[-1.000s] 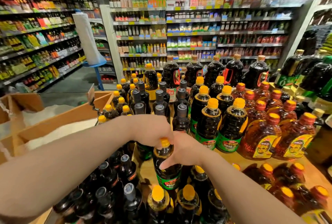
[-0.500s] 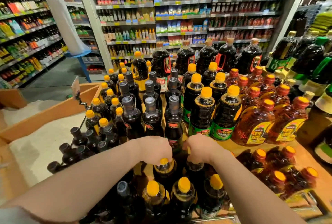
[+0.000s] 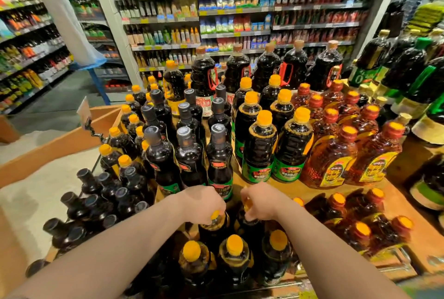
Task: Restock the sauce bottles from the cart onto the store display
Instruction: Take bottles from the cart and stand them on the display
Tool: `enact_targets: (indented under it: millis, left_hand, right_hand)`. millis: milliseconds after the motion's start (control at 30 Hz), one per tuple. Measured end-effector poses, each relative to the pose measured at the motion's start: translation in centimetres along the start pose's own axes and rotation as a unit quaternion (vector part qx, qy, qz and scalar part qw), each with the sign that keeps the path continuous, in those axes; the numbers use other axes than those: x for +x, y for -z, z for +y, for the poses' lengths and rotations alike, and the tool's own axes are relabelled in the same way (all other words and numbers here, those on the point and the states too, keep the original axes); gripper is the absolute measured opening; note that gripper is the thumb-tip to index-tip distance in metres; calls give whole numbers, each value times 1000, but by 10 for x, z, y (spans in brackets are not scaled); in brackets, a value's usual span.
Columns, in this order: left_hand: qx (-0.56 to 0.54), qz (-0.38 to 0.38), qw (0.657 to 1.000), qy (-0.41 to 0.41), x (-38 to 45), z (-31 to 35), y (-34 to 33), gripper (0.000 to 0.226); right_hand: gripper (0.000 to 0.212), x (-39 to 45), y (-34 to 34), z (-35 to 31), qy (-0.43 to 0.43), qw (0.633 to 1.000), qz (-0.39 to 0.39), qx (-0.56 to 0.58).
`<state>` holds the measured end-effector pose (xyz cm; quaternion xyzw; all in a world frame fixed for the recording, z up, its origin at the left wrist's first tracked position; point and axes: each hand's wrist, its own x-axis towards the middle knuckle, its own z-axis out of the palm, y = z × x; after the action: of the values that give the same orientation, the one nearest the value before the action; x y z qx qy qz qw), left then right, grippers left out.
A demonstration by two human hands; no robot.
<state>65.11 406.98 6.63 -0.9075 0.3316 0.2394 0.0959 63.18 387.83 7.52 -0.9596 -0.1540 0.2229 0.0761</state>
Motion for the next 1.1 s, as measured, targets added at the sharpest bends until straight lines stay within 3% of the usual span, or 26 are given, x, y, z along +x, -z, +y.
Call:
enact_targets:
  millis: [167,300,700,967,1100]
  left_hand:
    - [13,20,999,39,-8,6,-1,51]
    - [4,16,993,119,-10,9,-7,57]
    - [0,-32,996,78,-14,4,1,48]
    - [-15,-17,996,81,-23,1,6,52]
    - [55,0,993,106,-44,32,23,58]
  right_hand:
    - [42,-1,4,7,14,1000,-18,5]
    - [40,-9,12,4,29,999,-5,17]
    - [43,-54,62,-7,18,992,107,71]
    - [38,-71,81,-20,-32,966,236,105]
    - [46,-84,93,-33,-83,934,332,103]
